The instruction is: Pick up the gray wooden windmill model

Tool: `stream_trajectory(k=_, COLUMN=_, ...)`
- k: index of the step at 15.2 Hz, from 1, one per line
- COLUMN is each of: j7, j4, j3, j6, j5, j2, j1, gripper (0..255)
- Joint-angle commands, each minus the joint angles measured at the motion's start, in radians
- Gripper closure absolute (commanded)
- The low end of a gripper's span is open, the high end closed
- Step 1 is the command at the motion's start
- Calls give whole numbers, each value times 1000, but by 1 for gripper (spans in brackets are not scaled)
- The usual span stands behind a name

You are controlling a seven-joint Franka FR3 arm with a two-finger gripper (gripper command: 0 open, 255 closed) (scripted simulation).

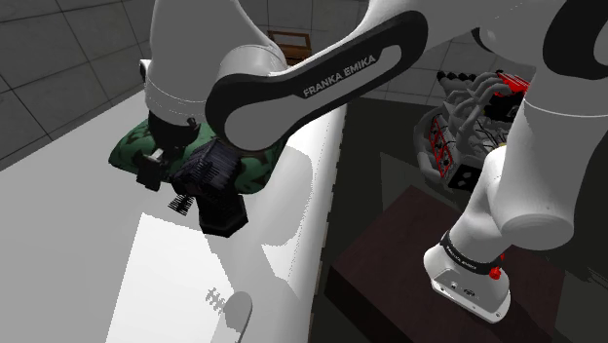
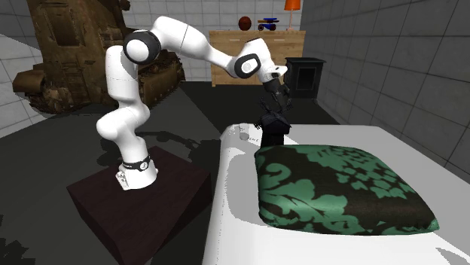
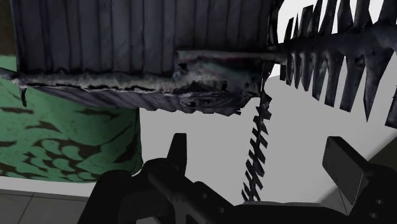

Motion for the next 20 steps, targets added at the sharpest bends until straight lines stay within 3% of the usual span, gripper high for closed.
stream_trajectory(k=1, j7=3, j4=-8, j3=-2, j6=13, j5=-4, j2=5, j1=0, gripper=0)
stream_trajectory(k=2, j7=3, j4=-8, j3=-2, j6=13, j5=-5, j2=5, j1=0, gripper=0)
stream_trajectory(k=3, j7=3, j4=-7, j3=-2, j6=13, j5=-5, j2=6, j1=0, gripper=255)
stream_trajectory(k=12, j7=3, j4=-8, j3=-2, j6=13, j5=-5, j2=5, j1=0, gripper=255)
stream_trajectory(k=20, j7=-24, j4=67, j3=7, j6=-85, j5=26, j2=-21, j1=-4, gripper=255)
